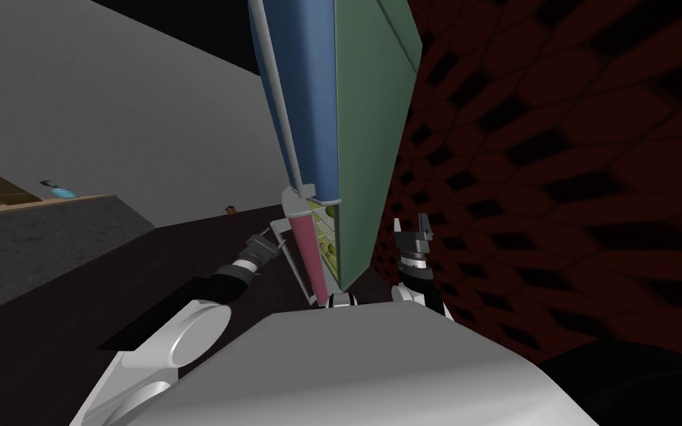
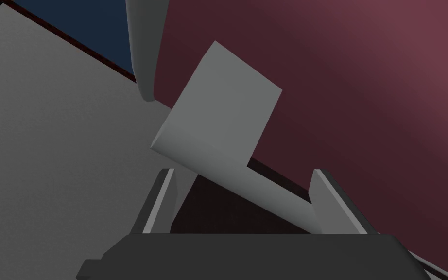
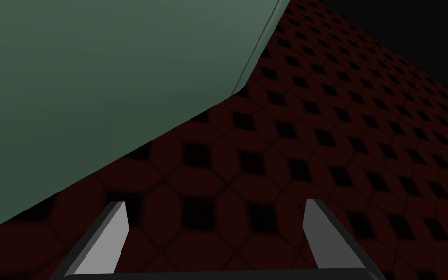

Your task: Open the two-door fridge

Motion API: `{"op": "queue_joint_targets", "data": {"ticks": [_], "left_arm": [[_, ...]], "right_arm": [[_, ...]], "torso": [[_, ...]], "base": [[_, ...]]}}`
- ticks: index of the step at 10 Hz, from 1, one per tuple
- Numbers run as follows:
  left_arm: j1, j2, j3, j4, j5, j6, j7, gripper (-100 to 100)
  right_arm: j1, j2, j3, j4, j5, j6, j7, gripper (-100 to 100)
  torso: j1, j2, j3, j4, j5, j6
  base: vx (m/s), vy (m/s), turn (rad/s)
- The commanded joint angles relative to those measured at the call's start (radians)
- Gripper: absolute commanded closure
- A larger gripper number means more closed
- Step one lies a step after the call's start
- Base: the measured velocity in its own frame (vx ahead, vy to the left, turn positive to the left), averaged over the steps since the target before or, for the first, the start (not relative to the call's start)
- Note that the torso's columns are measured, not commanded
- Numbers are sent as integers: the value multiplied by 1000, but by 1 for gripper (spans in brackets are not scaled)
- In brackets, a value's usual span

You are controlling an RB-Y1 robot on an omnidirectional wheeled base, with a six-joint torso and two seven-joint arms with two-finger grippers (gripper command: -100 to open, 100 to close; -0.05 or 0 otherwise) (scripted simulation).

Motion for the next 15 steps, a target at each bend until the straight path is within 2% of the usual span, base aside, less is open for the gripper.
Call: {"op": "queue_joint_targets", "data": {"ticks": [1,3,6,8,10,11,13,15], "left_arm": [[-19,20,1,-4,16,-12,0,100],[-35,53,-17,4,43,-12,-4,100],[-43,70,-26,7,56,-12,-6,100],[-60,103,-43,15,83,-13,-10,100],[-55,96,-47,17,78,2,-6,100],[-62,106,-61,17,88,-1,-11,100],[-67,115,-74,17,98,-3,-17,100],[-72,124,-87,18,107,-4,-23,100]], "right_arm": [[0,0,0,0,0,0,0,0],[0,0,0,0,0,0,0,0],[0,0,0,0,0,0,0,0],[0,0,0,0,0,0,0,0],[0,0,0,0,0,0,0,0],[0,0,0,0,0,0,0,0],[0,0,0,0,0,0,0,0],[0,0,0,0,0,0,0,0]], "torso": [[1,3,1,1,-1,0],[1,7,4,2,-1,0],[-1,7,4,2,-1,0],[0,9,6,3,-1,-1],[-4,12,7,2,-1,-3],[-11,13,10,0,-1,-5],[6,10,6,2,0,-1],[1,7,5,1,1,0]], "base": [[-101,228,-63],[-95,290,-106],[-73,292,-84],[-85,320,-123],[-73,201,-52],[-16,182,-87],[-11,325,-126],[-42,328,-80]]}}
